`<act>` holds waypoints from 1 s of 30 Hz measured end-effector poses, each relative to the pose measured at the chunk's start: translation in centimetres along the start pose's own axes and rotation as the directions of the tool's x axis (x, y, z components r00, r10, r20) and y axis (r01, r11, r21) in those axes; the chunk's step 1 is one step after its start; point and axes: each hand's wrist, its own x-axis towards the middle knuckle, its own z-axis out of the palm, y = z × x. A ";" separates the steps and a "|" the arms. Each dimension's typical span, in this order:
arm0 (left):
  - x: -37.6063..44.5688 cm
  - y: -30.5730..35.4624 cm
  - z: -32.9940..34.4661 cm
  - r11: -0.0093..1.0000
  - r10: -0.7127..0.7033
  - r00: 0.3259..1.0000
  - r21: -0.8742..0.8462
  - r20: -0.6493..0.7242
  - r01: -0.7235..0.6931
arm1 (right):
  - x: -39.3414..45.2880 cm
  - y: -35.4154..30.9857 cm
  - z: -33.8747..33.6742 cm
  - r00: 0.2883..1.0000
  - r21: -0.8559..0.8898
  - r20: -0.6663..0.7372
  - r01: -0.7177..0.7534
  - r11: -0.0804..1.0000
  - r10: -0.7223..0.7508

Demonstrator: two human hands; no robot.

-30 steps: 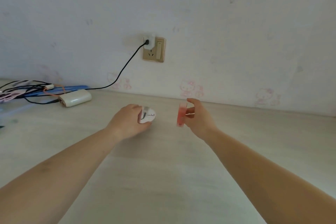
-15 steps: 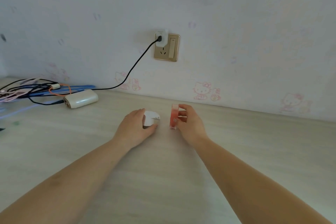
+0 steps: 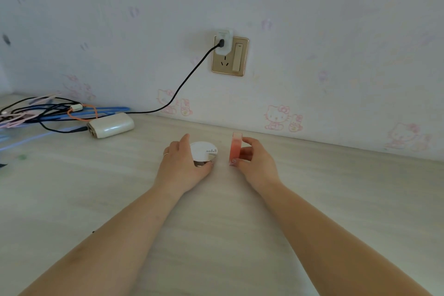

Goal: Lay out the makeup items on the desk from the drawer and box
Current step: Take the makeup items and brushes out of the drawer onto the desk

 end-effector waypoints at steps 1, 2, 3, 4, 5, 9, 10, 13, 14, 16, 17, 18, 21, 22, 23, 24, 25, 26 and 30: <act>0.1 0.0 0.1 1.000 0.004 1.000 0.007 -0.017 -0.004 | 0.1 0.0 0.1 1.000 -0.004 -0.005 -0.002 1.000 0.002; 0.1 0.0 0.1 1.000 0.006 1.000 0.013 -0.027 -0.006 | 0.1 0.1 0.2 1.000 -0.012 -0.006 -0.007 1.000 0.007; 0.1 0.0 0.2 1.000 0.007 1.000 0.016 -0.029 -0.007 | 0.2 0.1 0.3 1.000 -0.021 -0.006 -0.011 1.000 0.011; 0.1 0.0 0.3 1.000 0.011 1.000 0.014 -0.021 -0.011 | 0.2 0.2 0.3 1.000 -0.031 -0.006 -0.015 0.999 0.015; 0.0 0.0 0.3 1.000 0.019 1.000 -0.002 -0.010 -0.019 | 0.2 0.2 0.3 1.000 -0.032 -0.009 -0.019 0.999 0.019; -0.8 0.4 -1.1 0.991 0.062 0.994 -0.112 -0.094 -0.072 | -1.3 -0.6 -0.4 0.995 0.048 -0.098 0.032 0.998 -0.028; -1.1 0.5 -1.7 0.990 0.069 0.984 -0.113 -0.165 -0.088 | -2.2 -1.0 -0.9 0.987 0.089 -0.149 0.071 0.993 -0.057; -3.5 2.8 -3.4 0.959 0.104 0.952 -0.225 -0.287 -0.173 | -5.5 -1.7 -3.6 0.951 0.213 -0.275 0.206 0.955 -0.143; -4.9 4.8 -3.6 0.927 0.155 0.947 -0.291 -0.281 -0.238 | -7.2 -1.9 -5.8 0.934 0.214 -0.318 0.240 0.947 -0.165; -7.3 7.7 -4.4 0.864 0.254 0.929 -0.370 -0.267 -0.343 | -9.3 -2.4 -8.8 0.914 0.211 -0.348 0.292 0.933 -0.207; -8.9 9.8 -4.6 0.821 0.323 0.913 -0.404 -0.250 -0.402 | -11.1 -2.5 -11.1 0.904 0.193 -0.365 0.308 0.932 -0.223; -10.6 11.8 -4.7 0.783 0.392 0.891 -0.426 -0.227 -0.453 | -13.0 -2.6 -13.4 0.899 0.169 -0.375 0.306 0.937 -0.226; -15.1 16.8 -4.4 0.713 0.531 0.837 -0.466 -0.131 -0.525 | -18.1 -2.4 -19.2 0.896 0.119 -0.390 0.279 0.953 -0.213; -16.9 18.7 -4.0 0.686 0.568 0.817 -0.492 -0.098 -0.536 | -20.3 -2.0 -21.3 0.890 0.095 -0.408 0.264 0.960 -0.205; -18.3 20.1 -3.8 0.666 0.596 0.799 -0.512 -0.071 -0.543 | -22.0 -1.8 -22.8 0.886 0.060 -0.416 0.252 0.966 -0.205; -19.5 21.4 -3.5 0.645 0.627 0.777 -0.523 -0.053 -0.557 | -23.6 -1.6 -24.3 0.885 0.026 -0.420 0.233 0.972 -0.201; -21.4 23.1 -3.0 0.619 0.666 0.745 -0.534 -0.030 -0.576 | -25.9 -1.1 -26.2 0.880 -0.024 -0.432 0.206 0.978 -0.196; -22.7 24.3 -2.6 0.595 0.702 0.712 -0.541 -0.010 -0.594 | -27.7 -0.8 -27.6 0.880 -0.065 -0.433 0.187 0.980 -0.197; -29.3 28.6 0.2 0.516 0.822 0.557 -0.574 0.121 -0.636 | -35.8 1.9 -34.0 0.861 -0.169 -0.490 0.061 0.984 -0.137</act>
